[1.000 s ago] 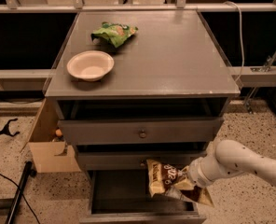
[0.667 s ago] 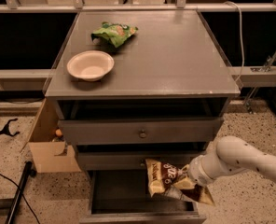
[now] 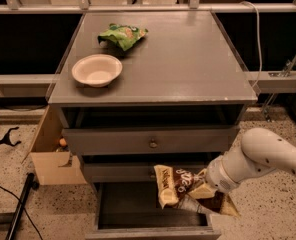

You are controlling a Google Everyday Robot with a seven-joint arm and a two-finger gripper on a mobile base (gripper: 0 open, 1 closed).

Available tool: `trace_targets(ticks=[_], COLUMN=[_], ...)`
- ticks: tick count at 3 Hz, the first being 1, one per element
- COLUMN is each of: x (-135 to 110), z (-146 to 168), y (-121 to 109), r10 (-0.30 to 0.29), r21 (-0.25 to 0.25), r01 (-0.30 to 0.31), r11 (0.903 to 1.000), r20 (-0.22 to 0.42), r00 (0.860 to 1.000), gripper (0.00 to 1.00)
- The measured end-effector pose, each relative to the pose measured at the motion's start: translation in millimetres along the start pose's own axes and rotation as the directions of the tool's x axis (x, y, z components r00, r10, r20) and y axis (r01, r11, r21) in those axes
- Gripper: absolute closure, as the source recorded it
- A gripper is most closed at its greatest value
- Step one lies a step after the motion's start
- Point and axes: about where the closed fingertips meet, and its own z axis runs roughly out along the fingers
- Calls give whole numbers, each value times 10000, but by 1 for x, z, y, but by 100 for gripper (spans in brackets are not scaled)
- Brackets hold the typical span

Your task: Pick brown chip bag from bottom drawer and place on counter

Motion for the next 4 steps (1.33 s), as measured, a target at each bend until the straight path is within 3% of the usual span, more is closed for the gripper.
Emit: trace_targets(ticks=[2, 3, 4], x=[-56, -91, -91], z=[-87, -133, -133], y=[29, 31, 31], r10=[-756, -1389, -1389], r21=[1050, 1638, 1638], r01=[680, 1161, 1161], r11=[9921, 9796, 9796], r20=[702, 1354, 1354], r00=[9947, 9810, 9810], gripper=[100, 100, 100])
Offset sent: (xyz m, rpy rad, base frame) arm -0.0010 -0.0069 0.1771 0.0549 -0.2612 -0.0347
